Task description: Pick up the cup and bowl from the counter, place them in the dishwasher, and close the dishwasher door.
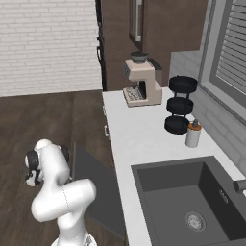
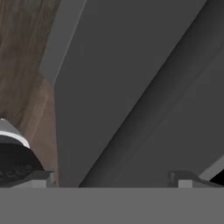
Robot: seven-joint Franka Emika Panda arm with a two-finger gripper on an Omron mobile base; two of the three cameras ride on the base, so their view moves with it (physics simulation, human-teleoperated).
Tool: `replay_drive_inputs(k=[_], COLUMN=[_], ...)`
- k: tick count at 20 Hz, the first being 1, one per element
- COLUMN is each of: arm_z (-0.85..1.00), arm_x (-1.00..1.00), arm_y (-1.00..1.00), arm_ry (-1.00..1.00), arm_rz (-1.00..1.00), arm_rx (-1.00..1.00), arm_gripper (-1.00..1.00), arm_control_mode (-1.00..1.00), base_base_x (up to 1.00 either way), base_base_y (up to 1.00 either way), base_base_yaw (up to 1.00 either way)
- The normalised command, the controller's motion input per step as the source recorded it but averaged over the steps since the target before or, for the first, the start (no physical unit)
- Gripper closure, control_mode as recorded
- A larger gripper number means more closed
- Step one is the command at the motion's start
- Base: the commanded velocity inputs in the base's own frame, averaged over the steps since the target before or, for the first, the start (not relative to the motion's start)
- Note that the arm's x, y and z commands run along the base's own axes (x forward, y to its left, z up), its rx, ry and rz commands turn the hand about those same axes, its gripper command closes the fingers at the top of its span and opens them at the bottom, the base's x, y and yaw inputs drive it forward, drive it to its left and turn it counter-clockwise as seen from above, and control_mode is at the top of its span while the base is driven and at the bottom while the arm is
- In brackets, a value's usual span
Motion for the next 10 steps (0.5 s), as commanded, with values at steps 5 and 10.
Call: replay_drive_inputs(k=[5,10], arm_z=[-0.76,-0.53], arm_x=[0.18,0.36], arm_y=[-0.51,-0.69], arm_ry=[-0.11,-0.18], arm_rz=[0.01,0.01], arm_rx=[-0.09,-0.10], arm_gripper=[-1.00,-1.00], arm_control_mode=[-1.00,-1.00], base_base_x=[0.00,0.00], base_base_y=[0.00,0.00], base_base_yaw=[0.00,0.00])
